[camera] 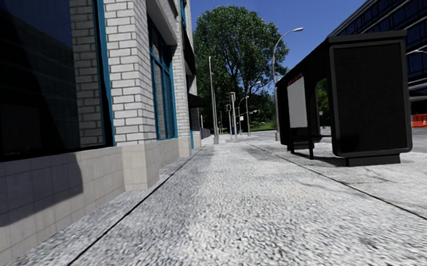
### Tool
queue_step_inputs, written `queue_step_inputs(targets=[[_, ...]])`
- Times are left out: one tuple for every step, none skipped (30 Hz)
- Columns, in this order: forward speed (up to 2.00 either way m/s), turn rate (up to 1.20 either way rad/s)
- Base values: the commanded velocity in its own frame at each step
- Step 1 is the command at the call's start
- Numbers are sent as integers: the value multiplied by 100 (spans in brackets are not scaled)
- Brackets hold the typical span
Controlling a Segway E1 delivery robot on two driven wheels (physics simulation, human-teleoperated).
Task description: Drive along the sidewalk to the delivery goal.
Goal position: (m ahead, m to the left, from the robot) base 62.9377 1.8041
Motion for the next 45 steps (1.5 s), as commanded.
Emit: queue_step_inputs(targets=[[200, 0], [200, 0], [200, 0], [200, 0], [200, 0], [200, 0], [200, 0], [200, 0], [200, 0], [200, 0], [200, 0], [200, 0], [200, 0], [200, 0], [200, 0], [200, 0], [200, 0], [200, 0], [200, 0], [200, 0], [200, 0], [200, 0], [200, 0], [200, 0], [200, 0], [200, 0], [200, 0], [200, 0], [200, 0], [200, 0], [200, 0], [200, 0], [200, 0], [200, 0], [200, 0], [200, 0], [200, 0], [200, 0], [200, 0], [200, 0], [200, 0], [200, 0], [200, 0], [200, 0], [200, 0]])
